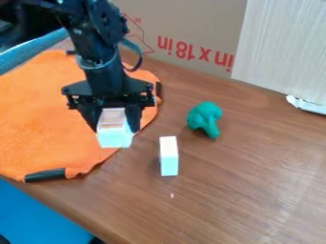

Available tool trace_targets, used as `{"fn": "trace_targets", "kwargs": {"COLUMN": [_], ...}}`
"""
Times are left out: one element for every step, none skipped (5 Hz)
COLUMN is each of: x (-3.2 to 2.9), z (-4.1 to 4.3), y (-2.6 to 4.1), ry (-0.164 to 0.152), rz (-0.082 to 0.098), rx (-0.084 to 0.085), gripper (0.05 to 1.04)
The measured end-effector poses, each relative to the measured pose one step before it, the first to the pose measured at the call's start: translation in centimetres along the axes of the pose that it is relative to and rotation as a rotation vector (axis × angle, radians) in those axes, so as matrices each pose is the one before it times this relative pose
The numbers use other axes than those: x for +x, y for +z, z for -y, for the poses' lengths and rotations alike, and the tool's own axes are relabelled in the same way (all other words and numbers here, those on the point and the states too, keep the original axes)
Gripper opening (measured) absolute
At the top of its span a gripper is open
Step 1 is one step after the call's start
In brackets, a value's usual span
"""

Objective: Put the small box on the top right edge of the cloth

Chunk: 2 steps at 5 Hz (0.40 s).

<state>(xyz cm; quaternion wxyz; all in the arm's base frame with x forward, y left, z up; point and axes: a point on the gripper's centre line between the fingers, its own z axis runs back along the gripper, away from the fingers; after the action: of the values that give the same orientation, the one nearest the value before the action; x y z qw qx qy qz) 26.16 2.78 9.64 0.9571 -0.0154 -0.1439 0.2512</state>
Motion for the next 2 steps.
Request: {"fn": "trace_targets", "kwargs": {"x": [1.801, 2.586], "z": [0.327, -0.183], "y": [-1.094, -1.713], "ry": [0.0226, 0.0570], "rz": [0.0045, -0.0058], "rx": [0.0235, 0.0320], "gripper": [0.728, 0.728]}}
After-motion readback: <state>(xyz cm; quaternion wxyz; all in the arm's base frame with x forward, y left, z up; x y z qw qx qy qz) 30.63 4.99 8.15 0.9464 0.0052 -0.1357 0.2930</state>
